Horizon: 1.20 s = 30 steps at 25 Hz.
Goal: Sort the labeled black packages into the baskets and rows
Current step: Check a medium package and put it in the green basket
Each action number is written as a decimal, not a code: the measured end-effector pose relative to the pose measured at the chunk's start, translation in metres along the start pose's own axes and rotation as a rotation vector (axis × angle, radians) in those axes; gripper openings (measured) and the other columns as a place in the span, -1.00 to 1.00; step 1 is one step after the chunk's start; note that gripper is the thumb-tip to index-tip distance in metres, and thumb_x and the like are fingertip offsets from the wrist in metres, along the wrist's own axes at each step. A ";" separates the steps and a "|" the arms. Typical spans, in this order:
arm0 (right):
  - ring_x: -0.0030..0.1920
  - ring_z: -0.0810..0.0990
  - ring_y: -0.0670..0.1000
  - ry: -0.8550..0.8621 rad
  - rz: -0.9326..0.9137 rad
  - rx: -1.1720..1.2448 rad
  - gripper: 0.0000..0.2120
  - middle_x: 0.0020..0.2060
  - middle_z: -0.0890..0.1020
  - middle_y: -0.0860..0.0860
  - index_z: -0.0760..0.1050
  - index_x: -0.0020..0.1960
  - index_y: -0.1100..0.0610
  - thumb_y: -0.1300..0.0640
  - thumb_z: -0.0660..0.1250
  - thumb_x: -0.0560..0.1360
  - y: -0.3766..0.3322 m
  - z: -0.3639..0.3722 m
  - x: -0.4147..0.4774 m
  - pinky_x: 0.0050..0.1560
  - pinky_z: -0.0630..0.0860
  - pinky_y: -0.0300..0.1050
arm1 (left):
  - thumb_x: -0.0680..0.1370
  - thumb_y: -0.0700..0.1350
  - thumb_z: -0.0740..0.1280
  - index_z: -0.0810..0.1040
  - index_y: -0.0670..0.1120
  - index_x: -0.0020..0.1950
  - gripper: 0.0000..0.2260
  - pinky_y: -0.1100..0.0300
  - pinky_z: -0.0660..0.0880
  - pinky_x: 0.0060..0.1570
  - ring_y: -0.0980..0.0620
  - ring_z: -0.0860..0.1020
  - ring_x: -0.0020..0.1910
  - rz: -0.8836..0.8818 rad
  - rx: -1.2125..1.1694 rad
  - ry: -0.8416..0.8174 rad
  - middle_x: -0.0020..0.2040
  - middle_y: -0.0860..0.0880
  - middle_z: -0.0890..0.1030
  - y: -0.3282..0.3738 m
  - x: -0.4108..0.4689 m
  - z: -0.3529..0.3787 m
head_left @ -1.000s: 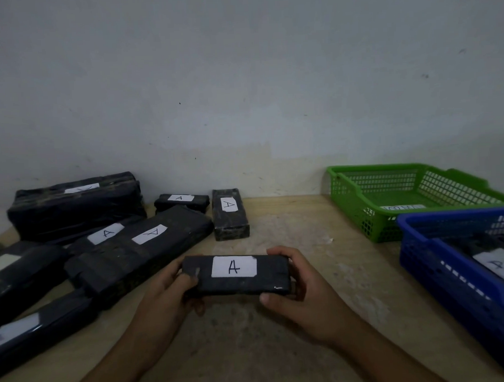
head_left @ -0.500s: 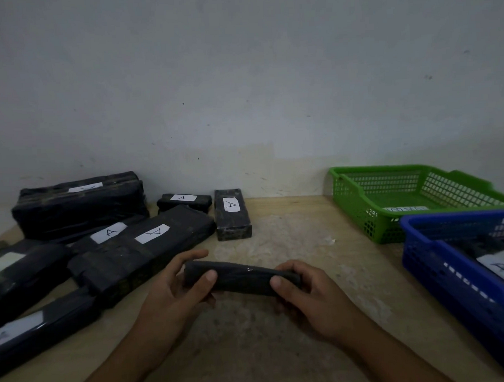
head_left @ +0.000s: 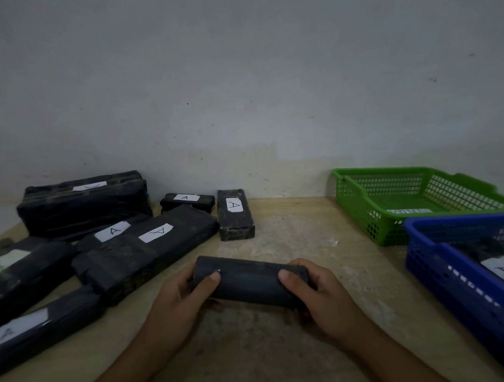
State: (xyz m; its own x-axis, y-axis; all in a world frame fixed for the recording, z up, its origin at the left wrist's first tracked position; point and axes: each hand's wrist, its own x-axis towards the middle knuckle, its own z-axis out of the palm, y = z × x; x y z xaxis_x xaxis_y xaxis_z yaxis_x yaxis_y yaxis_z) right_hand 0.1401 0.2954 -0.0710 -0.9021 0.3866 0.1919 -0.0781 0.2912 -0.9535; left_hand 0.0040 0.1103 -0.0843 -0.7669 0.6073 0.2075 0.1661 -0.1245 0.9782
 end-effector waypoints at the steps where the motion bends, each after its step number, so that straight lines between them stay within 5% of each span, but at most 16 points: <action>1: -0.44 0.52 -0.17 -0.020 0.012 -0.007 -0.83 -0.40 0.60 -0.14 0.53 -0.04 0.19 0.08 0.29 0.60 0.001 0.000 0.000 -0.42 0.40 -0.35 | 0.51 -0.12 0.34 0.62 -0.07 0.07 -0.84 0.06 0.59 -0.10 -0.05 0.67 -0.11 -0.015 0.007 0.011 -0.03 -0.05 0.71 0.000 0.000 -0.001; 6: -0.30 0.53 -0.17 -0.043 0.029 -0.031 -0.81 -0.30 0.60 -0.12 0.54 -0.05 0.11 0.08 0.26 0.39 0.004 0.002 0.001 -0.29 0.39 -0.34 | 0.31 0.11 0.43 0.65 -0.06 0.06 -0.60 -0.10 0.54 0.06 -0.08 0.66 -0.01 -0.016 -0.009 0.030 -0.03 -0.07 0.71 -0.003 0.002 -0.004; 10: -0.20 0.57 -0.10 0.011 0.023 -0.059 -0.77 -0.19 0.65 0.02 0.56 -0.02 0.10 0.07 0.23 0.39 0.007 0.001 0.004 -0.20 0.43 -0.26 | 0.40 0.05 0.49 0.61 -0.07 0.13 -0.64 -0.08 0.56 0.03 -0.15 0.65 -0.01 -0.015 -0.041 -0.020 0.03 -0.07 0.70 -0.004 0.001 -0.002; 16: -0.36 0.51 -0.13 0.037 0.109 0.088 -0.80 -0.26 0.60 -0.11 0.50 0.08 -0.05 0.19 0.28 0.50 0.002 0.000 0.002 -0.37 0.40 -0.30 | 0.50 -0.22 0.39 0.60 -0.12 0.09 -0.82 -0.02 0.56 -0.08 -0.15 0.65 -0.15 -0.037 -0.062 0.014 -0.05 -0.15 0.71 -0.005 0.003 -0.004; 19: -0.36 0.50 -0.08 0.001 0.096 0.073 -0.68 -0.09 0.60 -0.02 0.50 0.13 -0.17 0.19 0.31 0.47 0.000 0.003 0.000 -0.36 0.46 -0.21 | 0.47 -0.13 0.42 0.61 -0.13 0.10 -0.77 -0.08 0.51 -0.05 -0.11 0.63 -0.19 -0.037 -0.072 0.035 -0.04 -0.17 0.70 -0.006 0.007 -0.007; 24: -0.21 0.58 -0.11 0.064 0.129 0.069 -0.72 0.02 0.58 -0.02 0.56 0.12 -0.01 0.31 0.23 0.57 -0.005 0.000 0.003 -0.27 0.52 -0.24 | 0.19 0.25 0.53 0.59 -0.10 0.17 -0.33 -0.15 0.50 0.01 -0.21 0.63 -0.11 -0.040 -0.109 -0.024 0.05 -0.13 0.68 -0.007 0.005 -0.005; 30: -0.31 0.55 -0.09 0.011 0.141 0.115 -0.75 0.01 0.57 0.06 0.54 0.15 0.00 0.28 0.25 0.58 -0.005 -0.001 -0.002 -0.37 0.47 -0.28 | 0.21 0.06 0.49 0.53 -0.13 0.20 -0.39 -0.13 0.51 -0.03 -0.18 0.60 -0.22 -0.038 -0.156 0.019 -0.02 -0.20 0.68 -0.008 0.007 -0.008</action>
State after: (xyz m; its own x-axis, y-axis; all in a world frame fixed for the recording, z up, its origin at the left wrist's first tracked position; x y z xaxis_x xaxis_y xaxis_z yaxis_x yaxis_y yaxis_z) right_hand 0.1424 0.2938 -0.0661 -0.9029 0.4262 0.0563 0.0005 0.1321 -0.9912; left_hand -0.0072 0.1095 -0.0906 -0.7825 0.5994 0.1689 0.0393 -0.2231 0.9740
